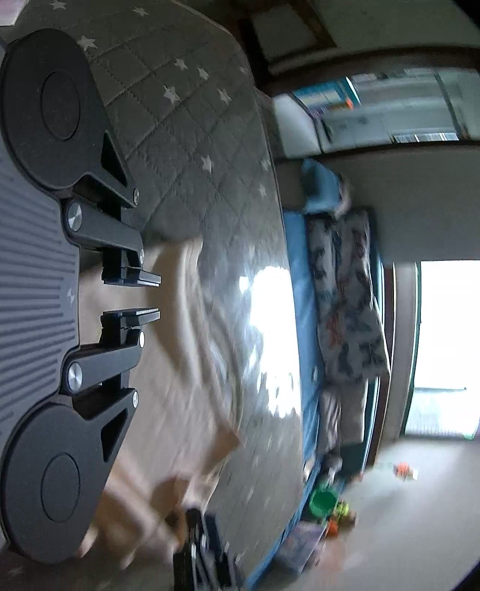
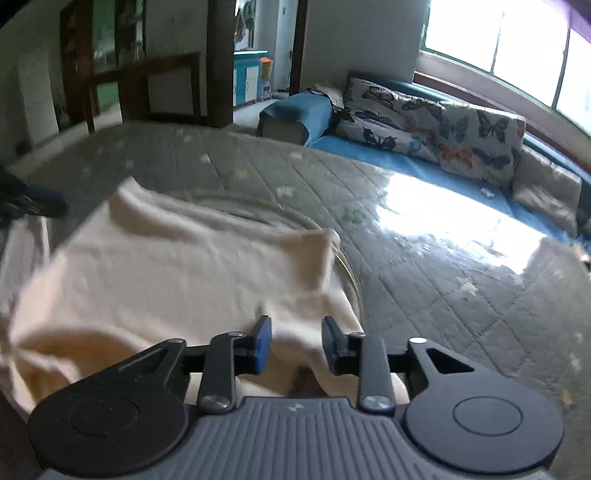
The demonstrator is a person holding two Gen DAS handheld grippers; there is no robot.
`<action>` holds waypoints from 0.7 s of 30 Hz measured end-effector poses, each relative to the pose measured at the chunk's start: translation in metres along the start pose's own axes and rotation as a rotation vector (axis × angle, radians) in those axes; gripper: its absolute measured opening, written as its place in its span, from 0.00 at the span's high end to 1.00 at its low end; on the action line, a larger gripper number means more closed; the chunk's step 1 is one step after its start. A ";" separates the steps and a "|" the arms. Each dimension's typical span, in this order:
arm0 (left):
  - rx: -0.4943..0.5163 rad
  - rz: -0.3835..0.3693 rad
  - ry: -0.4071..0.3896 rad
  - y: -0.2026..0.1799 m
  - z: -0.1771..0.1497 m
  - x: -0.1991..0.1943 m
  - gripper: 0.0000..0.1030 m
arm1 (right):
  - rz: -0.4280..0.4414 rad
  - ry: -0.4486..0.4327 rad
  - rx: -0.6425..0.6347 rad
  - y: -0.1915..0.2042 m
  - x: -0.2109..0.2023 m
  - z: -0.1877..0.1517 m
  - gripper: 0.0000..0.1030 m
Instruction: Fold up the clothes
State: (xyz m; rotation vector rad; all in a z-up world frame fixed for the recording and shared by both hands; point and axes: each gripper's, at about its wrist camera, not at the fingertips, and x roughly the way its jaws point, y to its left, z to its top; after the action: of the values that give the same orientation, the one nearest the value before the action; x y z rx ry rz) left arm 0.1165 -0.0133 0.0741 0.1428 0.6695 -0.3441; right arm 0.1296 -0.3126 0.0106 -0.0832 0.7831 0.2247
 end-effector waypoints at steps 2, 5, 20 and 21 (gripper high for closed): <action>0.036 -0.039 -0.015 -0.013 -0.007 -0.017 0.82 | -0.009 -0.008 0.005 -0.002 -0.002 -0.005 0.68; 0.070 -0.090 -0.032 -0.029 -0.022 -0.041 0.80 | -0.024 -0.021 0.014 -0.006 -0.005 -0.014 0.68; 0.100 -0.200 -0.036 -0.068 -0.068 -0.089 0.75 | -0.068 0.046 0.099 -0.035 0.026 -0.017 0.91; 0.109 -0.206 -0.039 -0.072 -0.068 -0.090 0.75 | -0.071 0.043 0.099 -0.034 0.024 -0.018 0.95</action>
State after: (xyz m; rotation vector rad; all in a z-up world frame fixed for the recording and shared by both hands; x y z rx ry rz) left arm -0.0143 -0.0403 0.0763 0.1712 0.6284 -0.5807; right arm 0.1417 -0.3445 -0.0193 -0.0226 0.8316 0.1171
